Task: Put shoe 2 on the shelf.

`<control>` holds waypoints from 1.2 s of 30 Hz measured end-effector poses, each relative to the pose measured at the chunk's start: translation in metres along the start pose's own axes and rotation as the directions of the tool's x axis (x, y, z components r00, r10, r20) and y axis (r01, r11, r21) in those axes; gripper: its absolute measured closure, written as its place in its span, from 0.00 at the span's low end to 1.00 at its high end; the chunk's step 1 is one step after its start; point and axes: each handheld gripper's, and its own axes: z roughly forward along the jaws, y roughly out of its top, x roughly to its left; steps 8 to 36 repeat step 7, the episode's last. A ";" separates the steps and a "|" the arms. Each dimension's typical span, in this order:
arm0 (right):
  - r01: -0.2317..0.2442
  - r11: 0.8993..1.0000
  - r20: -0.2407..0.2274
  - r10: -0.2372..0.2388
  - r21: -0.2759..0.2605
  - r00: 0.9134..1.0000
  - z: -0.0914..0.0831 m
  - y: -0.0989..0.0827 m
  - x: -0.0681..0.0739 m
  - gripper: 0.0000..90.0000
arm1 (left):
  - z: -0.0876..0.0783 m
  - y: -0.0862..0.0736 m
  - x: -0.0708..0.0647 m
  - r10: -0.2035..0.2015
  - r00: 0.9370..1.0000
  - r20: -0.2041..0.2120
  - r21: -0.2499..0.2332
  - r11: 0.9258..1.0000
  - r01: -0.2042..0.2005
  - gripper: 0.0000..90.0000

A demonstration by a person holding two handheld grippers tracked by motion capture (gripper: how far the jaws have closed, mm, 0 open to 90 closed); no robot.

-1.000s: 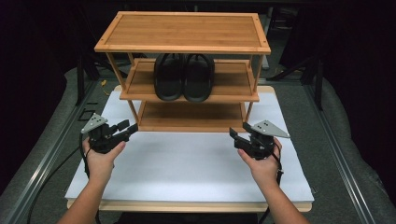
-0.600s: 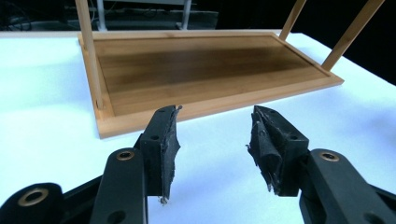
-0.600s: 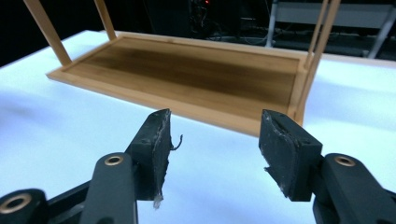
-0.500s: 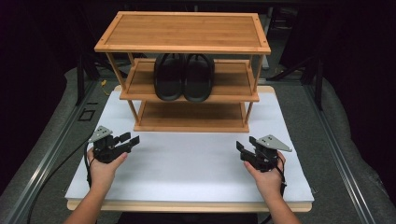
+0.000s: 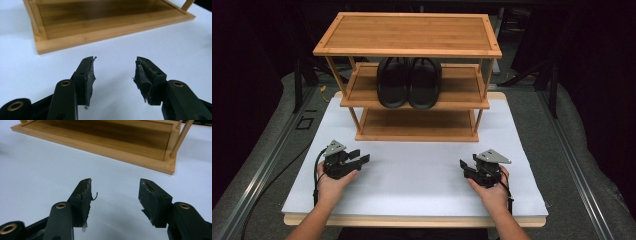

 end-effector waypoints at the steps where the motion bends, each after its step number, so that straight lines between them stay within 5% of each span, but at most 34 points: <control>1: -0.001 1.000 -0.003 0.001 0.001 1.000 0.001 0.000 0.000 0.48 | 0.002 -0.001 -0.001 0.007 1.000 -0.003 0.010 1.000 -0.007 0.54; 36: -0.003 1.000 0.007 0.003 0.005 1.000 0.001 -0.001 -0.002 0.45 | 0.005 -0.003 -0.002 0.019 1.000 -0.005 0.029 0.999 -0.019 0.52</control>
